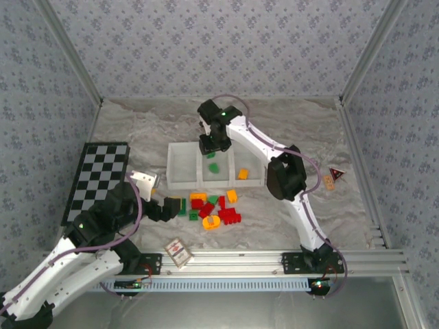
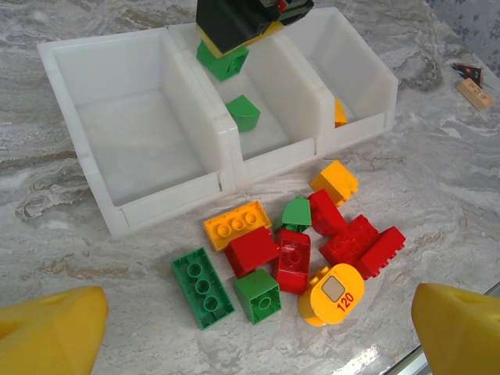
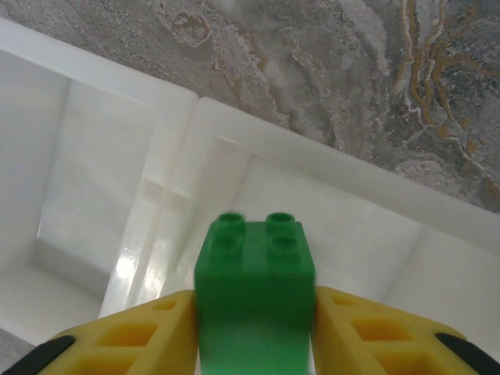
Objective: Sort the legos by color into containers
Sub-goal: Place the lego in the container.
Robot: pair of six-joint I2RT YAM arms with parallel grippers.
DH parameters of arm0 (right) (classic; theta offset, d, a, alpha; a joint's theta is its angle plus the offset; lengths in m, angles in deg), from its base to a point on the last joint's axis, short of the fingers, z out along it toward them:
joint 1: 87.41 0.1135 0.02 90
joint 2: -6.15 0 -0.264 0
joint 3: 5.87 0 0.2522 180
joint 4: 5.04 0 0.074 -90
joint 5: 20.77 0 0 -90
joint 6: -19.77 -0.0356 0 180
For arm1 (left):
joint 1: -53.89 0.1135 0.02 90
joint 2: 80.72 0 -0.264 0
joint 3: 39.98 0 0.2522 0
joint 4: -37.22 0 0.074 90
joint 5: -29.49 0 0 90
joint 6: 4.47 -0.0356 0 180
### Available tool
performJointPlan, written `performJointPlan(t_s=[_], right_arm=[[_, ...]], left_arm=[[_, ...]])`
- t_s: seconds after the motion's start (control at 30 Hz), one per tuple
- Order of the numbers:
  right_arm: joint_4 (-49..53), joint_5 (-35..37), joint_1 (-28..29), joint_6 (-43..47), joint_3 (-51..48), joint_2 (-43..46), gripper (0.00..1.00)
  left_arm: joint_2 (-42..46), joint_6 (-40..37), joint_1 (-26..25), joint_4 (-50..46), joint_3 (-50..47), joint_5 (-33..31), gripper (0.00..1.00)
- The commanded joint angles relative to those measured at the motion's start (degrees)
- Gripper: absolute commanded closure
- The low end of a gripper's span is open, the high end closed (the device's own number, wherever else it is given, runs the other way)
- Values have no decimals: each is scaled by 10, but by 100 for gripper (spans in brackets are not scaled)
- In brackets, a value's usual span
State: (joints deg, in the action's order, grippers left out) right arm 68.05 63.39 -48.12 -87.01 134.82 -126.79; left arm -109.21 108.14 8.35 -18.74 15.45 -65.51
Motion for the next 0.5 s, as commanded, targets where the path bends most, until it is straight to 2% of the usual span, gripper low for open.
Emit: performJointPlan(t_s=[0.0, 0.13, 0.3, 0.47], right_arm=[[32, -13, 1, -1, 18, -10, 52], [41, -1, 8, 5, 14, -1, 43], [35, 8, 19, 11, -11, 38, 40], [0, 36, 34, 9, -97, 117, 38]], left_arm=[[4, 2, -4, 9, -3, -3, 0], [1, 2, -5, 9, -3, -3, 0], [-1, 3, -5, 8, -3, -5, 0], [-2, 4, -6, 8, -3, -5, 0]])
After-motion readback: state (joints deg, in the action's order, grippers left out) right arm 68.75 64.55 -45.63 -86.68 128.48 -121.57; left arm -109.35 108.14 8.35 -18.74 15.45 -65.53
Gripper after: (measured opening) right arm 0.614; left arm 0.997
